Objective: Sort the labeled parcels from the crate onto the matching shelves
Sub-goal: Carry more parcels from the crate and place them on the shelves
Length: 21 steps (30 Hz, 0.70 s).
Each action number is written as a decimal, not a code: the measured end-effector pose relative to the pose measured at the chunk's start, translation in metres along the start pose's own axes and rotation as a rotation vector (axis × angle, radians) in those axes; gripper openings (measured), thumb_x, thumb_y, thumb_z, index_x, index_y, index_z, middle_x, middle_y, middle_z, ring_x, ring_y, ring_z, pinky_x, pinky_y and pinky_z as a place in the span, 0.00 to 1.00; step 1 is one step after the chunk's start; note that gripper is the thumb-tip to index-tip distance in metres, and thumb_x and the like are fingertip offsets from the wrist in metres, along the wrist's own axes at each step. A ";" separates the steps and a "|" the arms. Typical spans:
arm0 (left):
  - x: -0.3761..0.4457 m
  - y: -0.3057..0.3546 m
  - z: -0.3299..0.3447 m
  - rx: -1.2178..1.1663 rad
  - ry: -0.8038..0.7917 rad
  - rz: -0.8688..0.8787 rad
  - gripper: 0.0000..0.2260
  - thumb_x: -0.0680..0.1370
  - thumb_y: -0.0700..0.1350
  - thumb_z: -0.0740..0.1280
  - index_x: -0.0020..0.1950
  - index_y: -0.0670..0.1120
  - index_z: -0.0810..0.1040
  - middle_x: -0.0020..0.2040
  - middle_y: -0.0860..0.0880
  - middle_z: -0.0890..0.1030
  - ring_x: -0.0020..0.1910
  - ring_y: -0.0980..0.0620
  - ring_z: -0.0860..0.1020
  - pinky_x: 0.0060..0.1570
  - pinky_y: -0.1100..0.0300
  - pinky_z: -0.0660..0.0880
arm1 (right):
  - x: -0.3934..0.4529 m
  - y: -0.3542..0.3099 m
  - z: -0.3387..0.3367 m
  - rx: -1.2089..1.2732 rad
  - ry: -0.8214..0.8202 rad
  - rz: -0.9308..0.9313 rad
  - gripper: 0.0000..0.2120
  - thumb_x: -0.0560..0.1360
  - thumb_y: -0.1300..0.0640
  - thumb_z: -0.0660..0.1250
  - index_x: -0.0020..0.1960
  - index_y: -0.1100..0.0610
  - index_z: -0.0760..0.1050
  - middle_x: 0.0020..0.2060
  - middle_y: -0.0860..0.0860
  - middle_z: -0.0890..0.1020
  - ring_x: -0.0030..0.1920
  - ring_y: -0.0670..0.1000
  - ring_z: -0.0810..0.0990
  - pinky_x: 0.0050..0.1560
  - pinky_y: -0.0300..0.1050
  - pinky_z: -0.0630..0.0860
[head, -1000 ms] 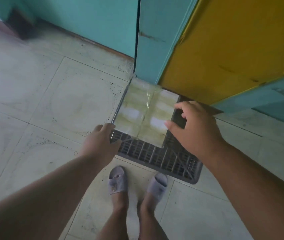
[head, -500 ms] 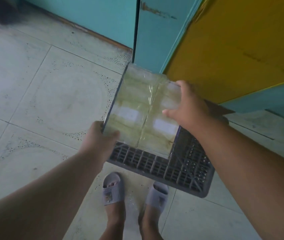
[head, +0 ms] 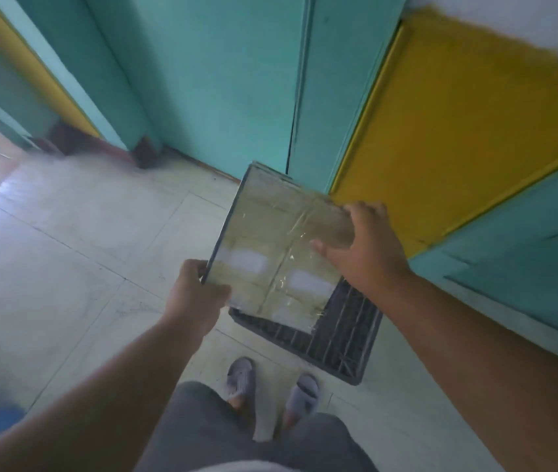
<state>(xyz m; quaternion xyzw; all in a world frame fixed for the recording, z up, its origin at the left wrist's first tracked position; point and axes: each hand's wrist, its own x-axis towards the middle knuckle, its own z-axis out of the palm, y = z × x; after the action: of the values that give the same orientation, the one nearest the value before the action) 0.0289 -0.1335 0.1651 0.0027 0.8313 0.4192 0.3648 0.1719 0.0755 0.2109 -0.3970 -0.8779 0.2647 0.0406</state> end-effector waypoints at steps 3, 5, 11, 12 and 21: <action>-0.042 0.027 -0.022 -0.021 -0.009 0.074 0.20 0.70 0.36 0.71 0.57 0.51 0.71 0.50 0.45 0.80 0.48 0.40 0.82 0.49 0.35 0.81 | -0.025 -0.031 -0.048 0.011 0.060 -0.032 0.33 0.72 0.35 0.70 0.68 0.55 0.67 0.64 0.54 0.68 0.58 0.56 0.74 0.48 0.44 0.71; -0.061 0.041 -0.032 -0.019 -0.006 0.138 0.19 0.70 0.36 0.72 0.56 0.51 0.72 0.49 0.47 0.80 0.47 0.42 0.82 0.48 0.38 0.82 | -0.038 -0.045 -0.073 0.082 0.090 -0.008 0.29 0.74 0.35 0.66 0.65 0.54 0.68 0.62 0.53 0.69 0.55 0.54 0.74 0.45 0.43 0.70; -0.072 0.070 -0.061 -0.144 -0.100 0.280 0.14 0.75 0.46 0.74 0.58 0.52 0.74 0.54 0.47 0.81 0.51 0.44 0.81 0.54 0.44 0.80 | -0.061 -0.079 -0.120 0.281 0.218 0.134 0.22 0.79 0.37 0.60 0.46 0.57 0.72 0.41 0.55 0.79 0.41 0.56 0.79 0.35 0.48 0.72; -0.069 0.074 -0.065 -0.274 -0.173 0.258 0.13 0.77 0.48 0.73 0.59 0.50 0.75 0.56 0.44 0.81 0.55 0.42 0.81 0.58 0.43 0.79 | -0.064 -0.084 -0.125 0.280 0.246 0.161 0.23 0.79 0.36 0.60 0.45 0.57 0.72 0.39 0.56 0.80 0.40 0.57 0.80 0.36 0.50 0.73; -0.034 0.115 -0.099 -0.502 -0.396 0.185 0.07 0.76 0.42 0.72 0.52 0.42 0.79 0.56 0.35 0.82 0.53 0.41 0.82 0.58 0.46 0.78 | -0.090 -0.123 -0.132 0.213 0.292 0.271 0.11 0.82 0.44 0.60 0.47 0.51 0.70 0.40 0.50 0.77 0.39 0.54 0.77 0.36 0.47 0.71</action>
<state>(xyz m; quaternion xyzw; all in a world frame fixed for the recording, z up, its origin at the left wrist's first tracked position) -0.0415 -0.1377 0.3039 0.0698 0.6112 0.6337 0.4690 0.1876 0.0010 0.3977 -0.5390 -0.7685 0.2986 0.1727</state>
